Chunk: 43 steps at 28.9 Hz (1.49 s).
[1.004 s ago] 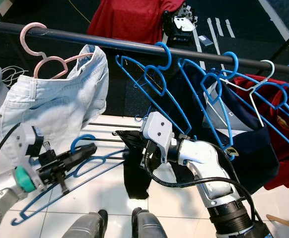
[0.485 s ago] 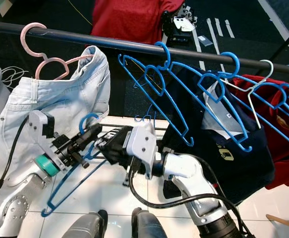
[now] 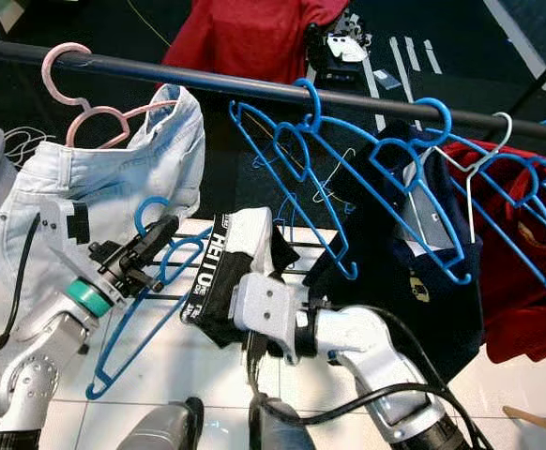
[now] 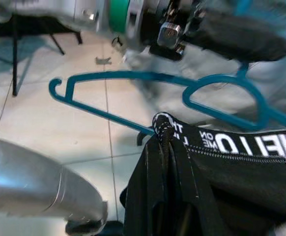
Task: Hang hanger
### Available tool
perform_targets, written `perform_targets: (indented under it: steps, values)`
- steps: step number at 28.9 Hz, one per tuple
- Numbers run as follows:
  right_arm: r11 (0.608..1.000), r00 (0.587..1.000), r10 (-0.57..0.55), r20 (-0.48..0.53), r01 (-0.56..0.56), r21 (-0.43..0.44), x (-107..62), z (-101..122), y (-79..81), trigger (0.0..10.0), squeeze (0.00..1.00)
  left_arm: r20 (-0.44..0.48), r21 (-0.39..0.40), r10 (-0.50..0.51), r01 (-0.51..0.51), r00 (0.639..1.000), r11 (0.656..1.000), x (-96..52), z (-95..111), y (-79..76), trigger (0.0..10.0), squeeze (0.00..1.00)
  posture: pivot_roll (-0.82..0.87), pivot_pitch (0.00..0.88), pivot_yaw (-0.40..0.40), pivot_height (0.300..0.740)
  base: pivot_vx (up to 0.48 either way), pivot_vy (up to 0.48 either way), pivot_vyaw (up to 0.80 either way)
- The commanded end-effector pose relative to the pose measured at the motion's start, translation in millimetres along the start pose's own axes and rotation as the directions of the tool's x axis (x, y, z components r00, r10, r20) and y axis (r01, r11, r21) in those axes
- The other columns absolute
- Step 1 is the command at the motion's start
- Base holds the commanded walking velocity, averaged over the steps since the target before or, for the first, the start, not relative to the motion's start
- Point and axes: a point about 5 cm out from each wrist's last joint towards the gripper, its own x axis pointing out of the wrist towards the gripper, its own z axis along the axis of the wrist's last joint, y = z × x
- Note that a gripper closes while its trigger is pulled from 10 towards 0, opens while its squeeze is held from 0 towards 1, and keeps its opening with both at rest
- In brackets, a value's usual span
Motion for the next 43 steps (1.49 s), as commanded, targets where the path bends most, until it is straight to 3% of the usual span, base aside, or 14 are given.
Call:
perform_targets:
  steps: [1, 4, 7, 10, 14, 23, 27, 33, 35, 38, 39, 40, 41, 43]
  values:
    - [0.999, 0.999, 0.037, -0.031, -0.037, 0.011, -1.9, -5, 11.0, 10.0, 0.0, 0.012, -0.04, 0.031, -0.031, 0.999, 0.999, 2.1, 1, 3.8, 10.0, 0.0, -0.09, 0.12, -0.003, 0.74, 0.0, 0.0, 0.0]
    - [0.998, 0.997, 0.059, -0.057, -0.058, 0.009, -2.2, -10, 16.6, 10.0, 0.0, 0.023, -0.055, 0.04, -0.039, 0.999, 0.998, 3.0, 3, 4.9, 10.0, 0.0, -0.09, 0.12, -0.003, 0.74, 0.0, 0.0, 0.0]
    - [0.997, 0.999, 0.042, -0.02, -0.041, 0.06, -1.3, -8, 19.2, 10.0, 0.0, 0.033, -0.067, 0.089, -0.087, 0.995, 0.994, 4.9, 5, 10.6, 10.0, 0.0, -0.09, 0.122, -0.003, 0.74, 0.0, 0.0, 0.0]
    - [0.979, 0.987, -0.05, 0.151, 0.019, 0.204, 6.3, 12, 12.9, 10.0, 0.0, 0.039, -0.076, 0.166, -0.163, 0.985, 0.984, 9.3, 6, 15.5, 10.0, 0.0, -0.09, 0.12, -0.003, 0.74, 0.0, 0.0, 0.0]
    - [0.958, 0.968, -0.091, 0.232, 0.021, 0.287, 8.7, 24, 7.7, 10.0, 0.0, 0.039, -0.059, 0.214, -0.211, 0.976, 0.976, 14.0, 7, 13.9, 10.0, 0.0, -0.09, 0.117, 0.002, 0.74, 0.0, 0.0, 0.0]
    - [0.958, 0.992, -0.067, 0.11, 0.034, 0.283, 15.2, -7, 18.1, 10.0, 0.0, 0.061, -0.126, 0.254, -0.245, 0.965, 0.961, 26.2, 13, 2.3, 10.0, 0.0, -0.09, 0.117, 0.01, 0.74, 0.0, 0.0, 0.0]
    - [0.962, 0.97, -0.224, 0.09, 0.205, 0.179, 39.3, -7, 2.8, 10.0, 0.0, 0.087, -0.129, 0.202, -0.19, 0.975, 0.973, 32.8, 20, -11.1, 10.0, 0.0, -0.08, 0.115, 0.016, 0.74, 0.0, 0.0, 0.0]
    - [0.955, 0.954, -0.284, 0.092, 0.273, 0.112, 44.6, -4, -5.1, 10.0, 0.0, 0.117, -0.107, 0.145, -0.132, 0.983, 0.985, 32.7, 27, -16.7, 10.0, 0.0, -0.08, 0.113, 0.015, 0.74, 0.0, 0.0, 0.0]
    - [0.93, 0.927, -0.364, 0.092, 0.356, 0.092, 46.4, -5, -13.4, 10.0, 0.0, 0.156, -0.108, 0.024, -0.007, 0.987, 0.994, 30.6, 34, -29.9, 10.0, 0.0, -0.08, 0.113, 0.013, 0.74, 0.0, 0.0, 0.0]
    - [0.914, 0.907, -0.403, 0.12, 0.391, 0.113, 45.7, -1, -18.9, 10.0, 0.0, 0.178, -0.125, -0.057, 0.08, 0.982, 0.989, 27.8, 37, -39.1, 10.0, 0.0, -0.08, 0.113, 0.013, 0.74, 0.0, 0.0, 0.0]
    - [0.909, 0.9, -0.41, 0.144, 0.392, 0.138, 44.5, 3, -21.0, 10.0, 0.59, 0.182, -0.131, -0.088, 0.113, 0.979, 0.985, 26.3, 37, -42.6, 10.0, 0.0, -0.08, 0.113, 0.013, 0.74, 0.0, 0.0, 0.0]
    - [0.909, 0.9, -0.41, 0.144, 0.392, 0.138, 44.5, 3, -21.0, 10.0, 0.59, 0.182, -0.131, -0.088, 0.113, 0.979, 0.985, 26.3, 37, -42.6, 10.0, 0.0, -0.08, 0.113, 0.013, 0.74, 0.0, 0.0, 0.0]
    - [0.91, 0.899, -0.402, 0.173, 0.373, 0.179, 42.9, 7, -21.7, 10.0, 1.0, 0.187, -0.139, -0.118, 0.145, 0.975, 0.98, 24.8, 37, -45.5, 10.0, 0.0, -0.08, 0.113, 0.012, 0.74, 0.0, 0.0, 0.0]
    - [0.913, 0.897, -0.391, 0.204, 0.35, 0.212, 41.7, 11, -21.5, 10.0, 1.0, 0.191, -0.145, -0.151, 0.18, 0.97, 0.973, 22.9, 37, -48.1, 10.0, 0.0, -0.09, 0.112, 0.011, 0.74, 0.0, 0.0, 0.0]
